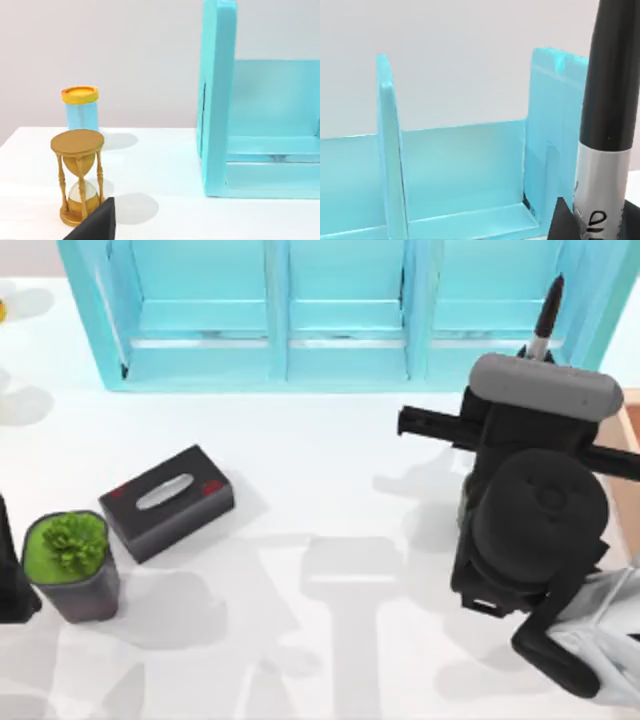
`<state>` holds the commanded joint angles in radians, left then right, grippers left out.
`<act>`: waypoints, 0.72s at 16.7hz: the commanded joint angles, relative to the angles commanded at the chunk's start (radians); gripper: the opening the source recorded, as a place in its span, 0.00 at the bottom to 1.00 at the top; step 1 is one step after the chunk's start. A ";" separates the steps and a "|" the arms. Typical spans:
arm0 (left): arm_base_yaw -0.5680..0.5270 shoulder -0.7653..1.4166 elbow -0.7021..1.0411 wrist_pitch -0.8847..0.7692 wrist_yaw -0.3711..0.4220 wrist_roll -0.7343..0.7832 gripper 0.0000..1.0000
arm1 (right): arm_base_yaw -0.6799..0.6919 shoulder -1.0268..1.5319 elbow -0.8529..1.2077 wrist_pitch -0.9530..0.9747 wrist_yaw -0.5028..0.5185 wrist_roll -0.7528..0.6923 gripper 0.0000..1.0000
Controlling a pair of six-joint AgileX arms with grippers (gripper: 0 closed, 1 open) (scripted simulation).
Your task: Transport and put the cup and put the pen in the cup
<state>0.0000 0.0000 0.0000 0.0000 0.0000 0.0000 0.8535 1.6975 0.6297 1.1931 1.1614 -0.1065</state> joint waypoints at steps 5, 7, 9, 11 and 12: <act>0.000 0.000 0.000 0.000 0.000 0.000 1.00 | 0.000 0.000 0.000 0.000 0.000 0.000 0.53; 0.000 0.000 0.000 0.000 0.000 0.000 1.00 | 0.000 0.000 0.000 0.000 0.000 0.000 0.68; 0.000 0.000 0.000 0.000 0.000 0.000 1.00 | 0.000 0.000 0.000 0.000 0.000 0.000 0.83; 0.000 0.000 0.000 0.000 0.000 0.000 1.00 | 0.000 0.000 0.000 0.000 0.000 0.000 0.98; 0.000 0.000 0.000 0.000 0.000 0.000 1.00 | 0.000 0.000 0.000 0.000 0.000 0.000 1.00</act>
<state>0.0000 0.0000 0.0000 0.0000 0.0000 0.0000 0.8535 1.6975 0.6297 1.1931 1.1614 -0.1065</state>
